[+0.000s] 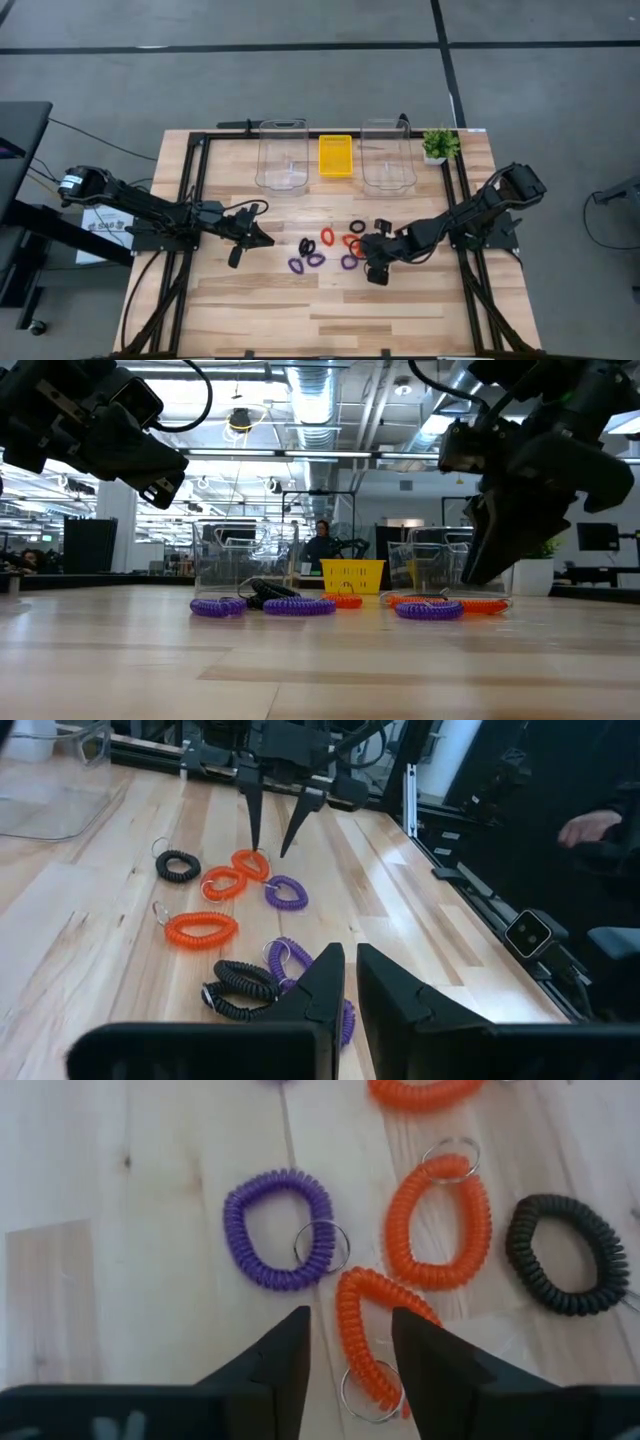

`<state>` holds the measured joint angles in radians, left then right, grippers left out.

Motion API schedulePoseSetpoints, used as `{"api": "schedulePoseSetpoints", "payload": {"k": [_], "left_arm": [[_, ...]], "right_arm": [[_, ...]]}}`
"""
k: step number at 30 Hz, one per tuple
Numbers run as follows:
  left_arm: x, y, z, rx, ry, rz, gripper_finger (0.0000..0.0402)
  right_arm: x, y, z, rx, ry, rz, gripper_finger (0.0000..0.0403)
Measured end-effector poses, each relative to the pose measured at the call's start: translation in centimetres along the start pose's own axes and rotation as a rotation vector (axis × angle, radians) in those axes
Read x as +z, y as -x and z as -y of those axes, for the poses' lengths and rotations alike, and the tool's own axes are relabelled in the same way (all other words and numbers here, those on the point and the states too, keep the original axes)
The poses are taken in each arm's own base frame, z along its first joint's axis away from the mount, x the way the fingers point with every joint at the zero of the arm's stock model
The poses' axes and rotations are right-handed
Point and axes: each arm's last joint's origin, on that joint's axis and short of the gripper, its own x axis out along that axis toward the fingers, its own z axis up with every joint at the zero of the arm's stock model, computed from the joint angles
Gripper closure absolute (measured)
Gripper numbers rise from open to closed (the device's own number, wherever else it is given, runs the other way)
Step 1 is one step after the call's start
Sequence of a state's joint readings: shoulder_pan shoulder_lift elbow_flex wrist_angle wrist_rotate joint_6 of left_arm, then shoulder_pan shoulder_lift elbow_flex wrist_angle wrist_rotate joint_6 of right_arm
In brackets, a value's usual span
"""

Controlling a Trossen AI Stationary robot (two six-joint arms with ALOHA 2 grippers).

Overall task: Sort spring keychains
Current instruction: Put the right orange spring keychain into the right transparent bin

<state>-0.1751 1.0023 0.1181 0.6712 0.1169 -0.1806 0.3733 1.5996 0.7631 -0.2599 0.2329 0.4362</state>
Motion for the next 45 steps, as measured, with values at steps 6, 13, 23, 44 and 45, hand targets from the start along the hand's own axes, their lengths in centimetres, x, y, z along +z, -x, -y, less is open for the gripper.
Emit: {"api": "schedulePoseSetpoints", "payload": {"k": [6,13,23,44,45], "left_arm": [[0.0,0.0,0.0,-0.001,0.003,0.001,0.0372],[0.0,0.0,0.0,-0.002,0.01,0.003,0.0372],[0.0,0.0,0.1,-0.003,0.01,0.002,0.0372],[0.0,0.0,0.1,-0.004,0.018,0.002,0.0372],[0.0,0.0,0.1,-0.003,0.018,0.003,0.0372]], "right_arm": [[-0.9,-2.1,-0.1,-0.039,0.021,-0.079,0.0267],[-1.2,-2.8,-0.2,-0.054,0.021,-0.101,0.0288],[-0.9,-1.1,-0.3,0.001,0.017,-0.067,0.0336],[-1.0,-0.9,-0.2,-0.011,0.022,-0.094,0.0365],[-0.9,-0.8,-0.3,-0.011,0.022,-0.093,0.0366]]}}
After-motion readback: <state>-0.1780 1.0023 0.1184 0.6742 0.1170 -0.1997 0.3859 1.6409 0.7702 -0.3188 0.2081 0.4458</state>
